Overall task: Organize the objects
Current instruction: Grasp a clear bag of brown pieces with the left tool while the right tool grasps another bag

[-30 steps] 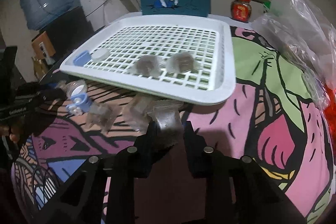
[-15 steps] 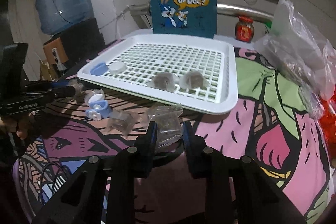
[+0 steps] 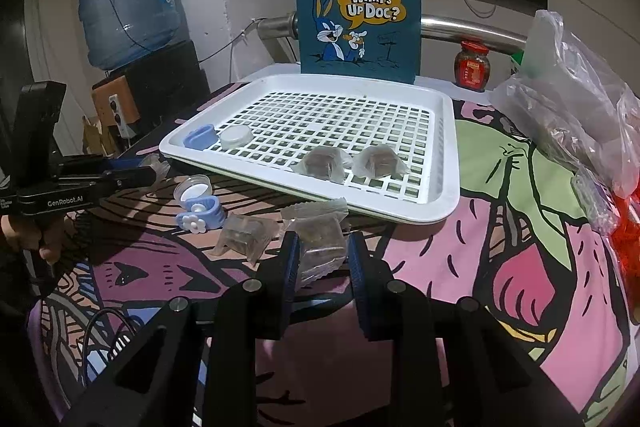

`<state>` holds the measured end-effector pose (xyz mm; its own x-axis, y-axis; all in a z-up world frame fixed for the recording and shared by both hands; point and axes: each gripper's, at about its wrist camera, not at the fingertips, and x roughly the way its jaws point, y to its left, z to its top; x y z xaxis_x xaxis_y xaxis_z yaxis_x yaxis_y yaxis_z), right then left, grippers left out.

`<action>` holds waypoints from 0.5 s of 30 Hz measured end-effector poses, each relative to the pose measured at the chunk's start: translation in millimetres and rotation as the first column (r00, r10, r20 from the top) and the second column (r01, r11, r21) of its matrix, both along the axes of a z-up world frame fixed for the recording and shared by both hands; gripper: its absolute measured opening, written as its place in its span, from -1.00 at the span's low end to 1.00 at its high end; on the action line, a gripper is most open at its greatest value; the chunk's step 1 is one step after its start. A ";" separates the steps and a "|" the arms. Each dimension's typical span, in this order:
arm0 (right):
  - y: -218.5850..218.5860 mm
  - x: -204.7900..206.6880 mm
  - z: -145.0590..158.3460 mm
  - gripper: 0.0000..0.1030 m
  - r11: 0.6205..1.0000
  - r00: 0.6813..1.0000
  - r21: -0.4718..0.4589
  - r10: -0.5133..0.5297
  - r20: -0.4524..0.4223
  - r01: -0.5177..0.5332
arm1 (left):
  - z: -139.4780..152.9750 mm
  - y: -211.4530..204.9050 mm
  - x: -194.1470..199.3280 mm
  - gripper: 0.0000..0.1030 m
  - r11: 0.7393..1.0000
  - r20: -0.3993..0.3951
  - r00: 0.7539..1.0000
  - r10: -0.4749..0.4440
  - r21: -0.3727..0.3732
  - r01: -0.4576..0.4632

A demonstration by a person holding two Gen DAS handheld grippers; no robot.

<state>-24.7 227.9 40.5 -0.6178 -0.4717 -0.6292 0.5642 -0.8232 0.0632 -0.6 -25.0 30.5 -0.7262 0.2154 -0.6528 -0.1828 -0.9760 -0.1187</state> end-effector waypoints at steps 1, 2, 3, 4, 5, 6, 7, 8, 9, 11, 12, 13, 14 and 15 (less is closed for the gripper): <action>0.0 0.3 0.1 -0.53 1.000 1.000 0.000 0.000 0.000 0.000 | -0.1 0.0 0.0 -0.40 1.000 0.000 1.000 0.000 -0.001 0.000; 0.0 0.2 0.0 -0.53 1.000 1.000 -0.001 0.000 0.000 0.000 | 0.0 -0.1 0.0 -0.41 1.000 -0.001 1.000 0.000 -0.001 0.000; 0.0 0.2 0.1 -0.53 1.000 1.000 0.000 -0.001 0.000 0.001 | 0.0 -0.1 0.0 -0.40 1.000 -0.001 1.000 -0.001 -0.002 0.001; 0.1 0.3 0.2 -0.53 1.000 1.000 -0.001 0.000 -0.001 0.000 | 0.0 -0.2 -0.1 -0.40 1.000 0.000 1.000 0.000 -0.002 0.000; 0.0 0.4 0.2 -0.53 1.000 1.000 -0.001 0.001 -0.002 -0.001 | 0.0 -0.5 -0.1 -0.41 1.000 0.000 1.000 0.000 -0.002 0.000; 0.0 0.9 0.3 -0.53 1.000 1.000 -0.001 0.001 -0.004 -0.001 | 0.0 -0.4 -0.1 -0.41 1.000 0.000 1.000 0.000 -0.001 0.000; -0.4 1.3 0.5 -0.53 1.000 1.000 -0.001 0.001 -0.006 -0.001 | 0.0 -0.1 -0.1 -0.41 1.000 0.000 1.000 0.000 -0.001 0.000; -0.4 1.5 0.5 -0.53 1.000 1.000 -0.001 0.002 -0.008 -0.002 | 0.0 -0.1 -0.1 -0.41 1.000 0.000 1.000 0.000 -0.001 0.000; -0.5 1.8 0.5 -0.53 1.000 1.000 0.000 0.002 -0.009 -0.002 | 0.1 -0.1 0.1 -0.41 1.000 0.000 1.000 0.000 -0.001 0.000; -0.6 2.0 0.6 -0.53 1.000 1.000 0.000 0.002 -0.009 -0.002 | 0.1 -0.1 -0.1 -0.41 1.000 -0.001 1.000 0.000 -0.002 0.000; -0.6 2.1 0.6 -0.53 1.000 1.000 0.000 0.002 -0.009 -0.002 | 0.2 -0.2 0.1 -0.41 1.000 -0.001 1.000 -0.001 -0.002 0.001; -0.7 2.1 0.6 -0.53 1.000 1.000 0.000 0.002 -0.009 -0.002 | 0.1 0.0 -0.2 -0.41 1.000 -0.001 1.000 0.000 -0.002 0.000; -0.7 2.1 0.6 -0.53 1.000 1.000 0.000 0.001 -0.009 -0.001 | 0.1 0.1 -0.2 -0.41 1.000 -0.001 1.000 0.000 -0.002 0.000; -0.7 2.2 0.6 -0.53 1.000 1.000 0.000 0.001 -0.009 -0.001 | 0.1 0.0 -0.2 -0.41 1.000 -0.001 1.000 0.000 -0.002 0.000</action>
<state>-22.6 227.2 41.0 -0.6230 -0.4725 -0.6234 0.5659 -0.8224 0.0578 -0.8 -25.0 30.6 -0.7266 0.2143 -0.6528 -0.1832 -0.9761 -0.1166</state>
